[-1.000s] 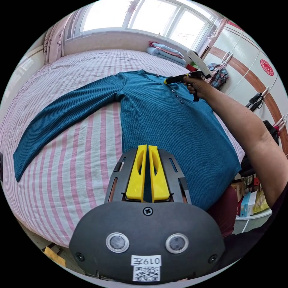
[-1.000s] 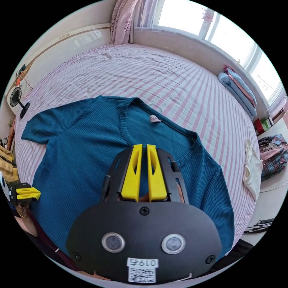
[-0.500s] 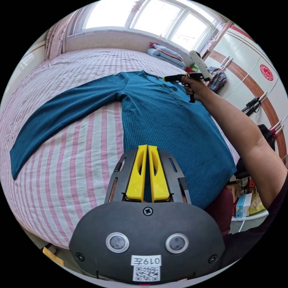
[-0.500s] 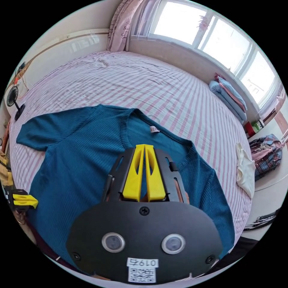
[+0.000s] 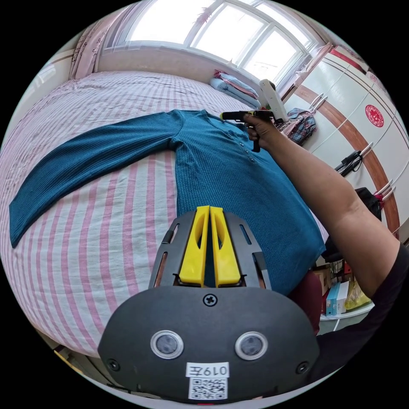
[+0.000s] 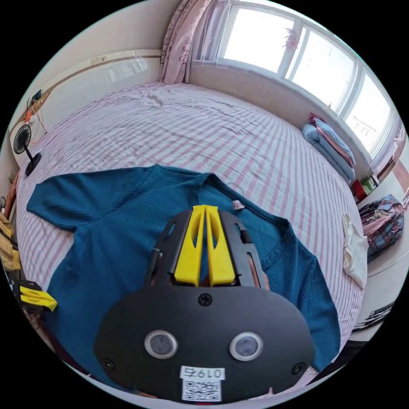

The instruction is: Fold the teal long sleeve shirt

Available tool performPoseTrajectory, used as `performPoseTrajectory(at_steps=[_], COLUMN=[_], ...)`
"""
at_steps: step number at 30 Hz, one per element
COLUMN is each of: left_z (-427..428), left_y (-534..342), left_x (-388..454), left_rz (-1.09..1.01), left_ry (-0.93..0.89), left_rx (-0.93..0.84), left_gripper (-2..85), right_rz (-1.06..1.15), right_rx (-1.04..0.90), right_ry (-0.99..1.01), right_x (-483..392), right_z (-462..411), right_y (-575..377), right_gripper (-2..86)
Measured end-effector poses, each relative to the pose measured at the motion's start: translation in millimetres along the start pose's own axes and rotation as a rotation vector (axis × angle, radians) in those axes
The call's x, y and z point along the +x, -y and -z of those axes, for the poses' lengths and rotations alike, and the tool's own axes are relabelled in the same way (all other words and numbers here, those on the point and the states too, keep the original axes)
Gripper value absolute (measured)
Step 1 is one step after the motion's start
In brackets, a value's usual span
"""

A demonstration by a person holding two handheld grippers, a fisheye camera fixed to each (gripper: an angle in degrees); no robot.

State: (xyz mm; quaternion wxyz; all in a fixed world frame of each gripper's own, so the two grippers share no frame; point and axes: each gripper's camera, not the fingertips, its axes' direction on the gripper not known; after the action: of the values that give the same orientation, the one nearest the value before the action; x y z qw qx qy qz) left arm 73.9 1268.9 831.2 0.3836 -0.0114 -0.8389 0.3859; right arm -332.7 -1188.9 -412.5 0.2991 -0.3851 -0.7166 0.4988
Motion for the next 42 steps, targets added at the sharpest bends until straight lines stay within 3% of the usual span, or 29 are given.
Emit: performPoseTrajectory(at_steps=[9,15,18,25,31,35,38,42], left_z=[34,76,92,113,163,219,251,289], left_y=[-18,-37,-45,-59,-71,-110,-148,-185], left_x=[-53,-97,-118,-160,-189,-220,-264,-342], left_rz=[0.010,0.018,0.003,0.037,0.064,0.111,0.181,0.328], left_ry=[-0.041,-0.212,-0.367,-0.140,-0.057,0.064,0.188,0.219], left_rx=[0.027,0.180,0.227,0.145,0.174,0.246,0.254,0.247], left_gripper=[0.9,0.9,1.0,0.9,1.0,1.5,2.4,4.7], right_rz=[0.027,0.030,0.019,-0.098,-0.225,-0.238,-0.185,-0.051], right_rx=[-0.110,0.188,0.225,0.255,0.364,0.430,0.445,0.441], right_ry=[-0.009,0.149,0.223,0.451,0.451,0.496,0.522,0.684], right_x=[-15,-28,-52,-113,-135,-155,-203,-293], right_z=[2,166,253,402,523,573,599,621], right_y=[23,-12,-68,-228,-294,-296,-279,-232], right_gripper=[-1.0,-1.0,-1.0,-1.0,-0.9,-0.7,-0.5,0.4])
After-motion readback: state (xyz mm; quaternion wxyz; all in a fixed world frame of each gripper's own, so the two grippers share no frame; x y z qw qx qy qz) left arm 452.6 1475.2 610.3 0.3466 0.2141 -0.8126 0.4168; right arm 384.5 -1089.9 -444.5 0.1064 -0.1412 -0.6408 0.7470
